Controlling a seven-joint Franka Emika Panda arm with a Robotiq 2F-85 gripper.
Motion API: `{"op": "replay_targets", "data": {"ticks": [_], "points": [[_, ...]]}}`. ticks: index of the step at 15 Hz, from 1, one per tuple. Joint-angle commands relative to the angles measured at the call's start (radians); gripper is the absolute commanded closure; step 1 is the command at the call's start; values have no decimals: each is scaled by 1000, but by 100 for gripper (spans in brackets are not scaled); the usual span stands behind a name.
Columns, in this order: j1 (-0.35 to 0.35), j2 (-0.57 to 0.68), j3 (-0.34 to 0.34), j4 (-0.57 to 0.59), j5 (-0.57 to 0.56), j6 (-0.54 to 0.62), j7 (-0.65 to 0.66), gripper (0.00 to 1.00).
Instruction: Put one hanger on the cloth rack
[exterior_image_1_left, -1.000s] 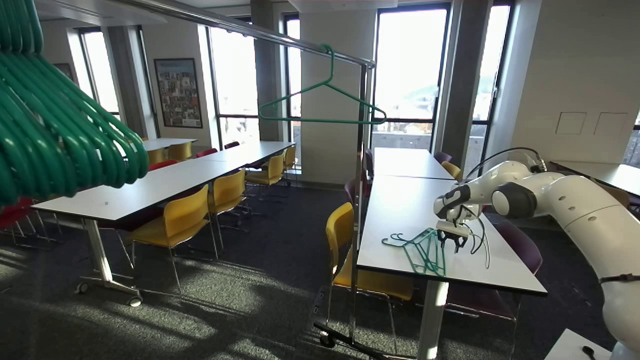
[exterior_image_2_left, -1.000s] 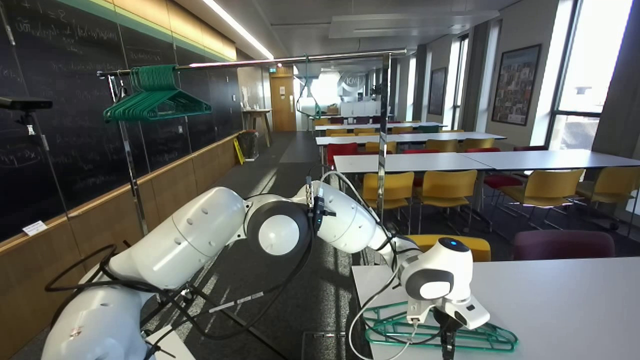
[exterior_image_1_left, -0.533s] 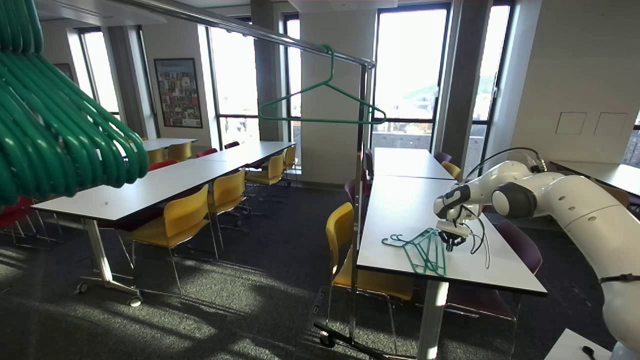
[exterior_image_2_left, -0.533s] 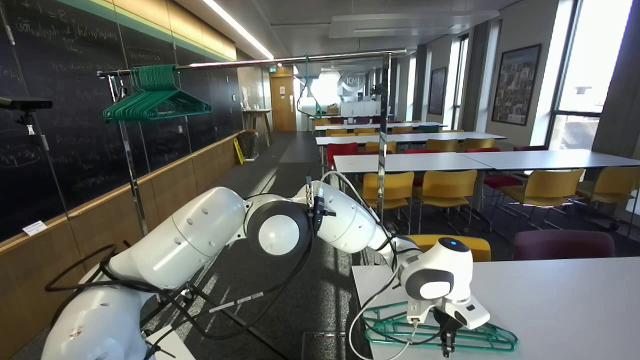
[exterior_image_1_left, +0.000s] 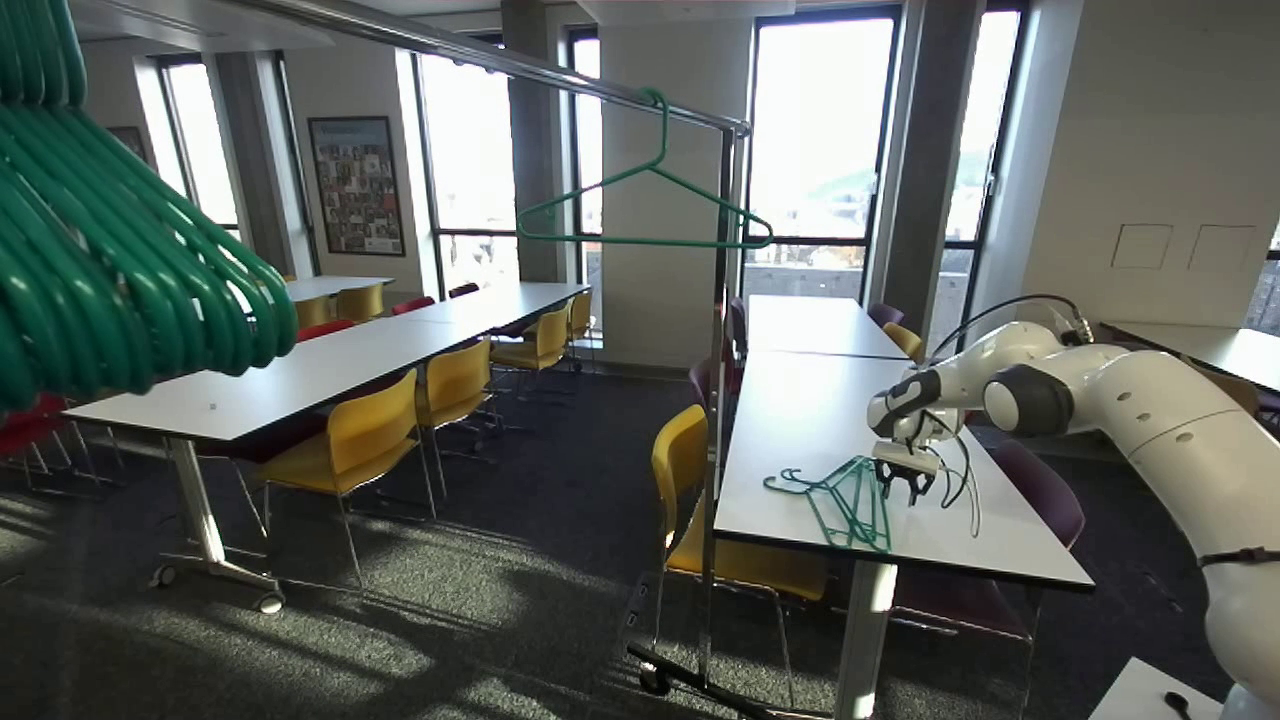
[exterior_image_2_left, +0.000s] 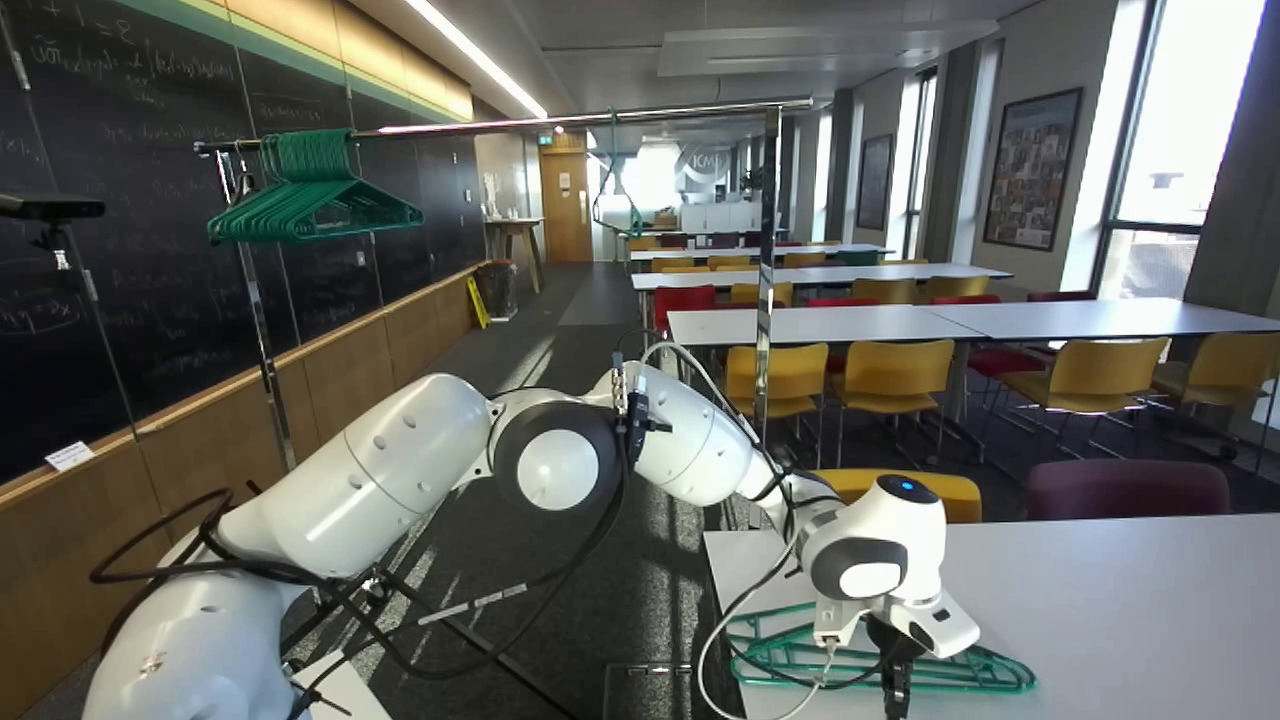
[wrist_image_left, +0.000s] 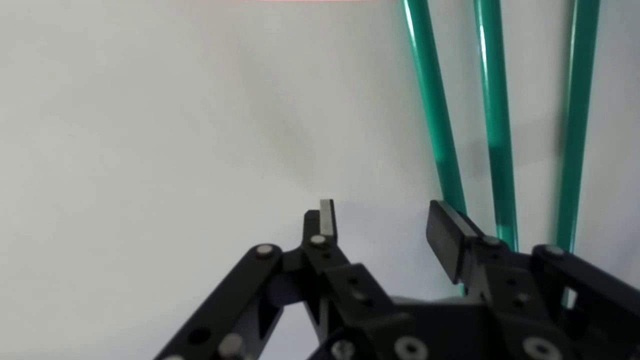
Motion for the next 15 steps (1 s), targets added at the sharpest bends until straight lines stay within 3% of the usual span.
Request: {"op": "replay_targets", "data": {"ticks": [1, 2, 4, 15], "points": [[-16, -26, 15, -15, 17, -29, -29, 14], [-16, -25, 15, -13, 17, -31, -28, 6], [-16, -29, 17, -18, 17, -29, -32, 0], [-9, -24, 21, -11, 14, -33, -30, 0]]}}
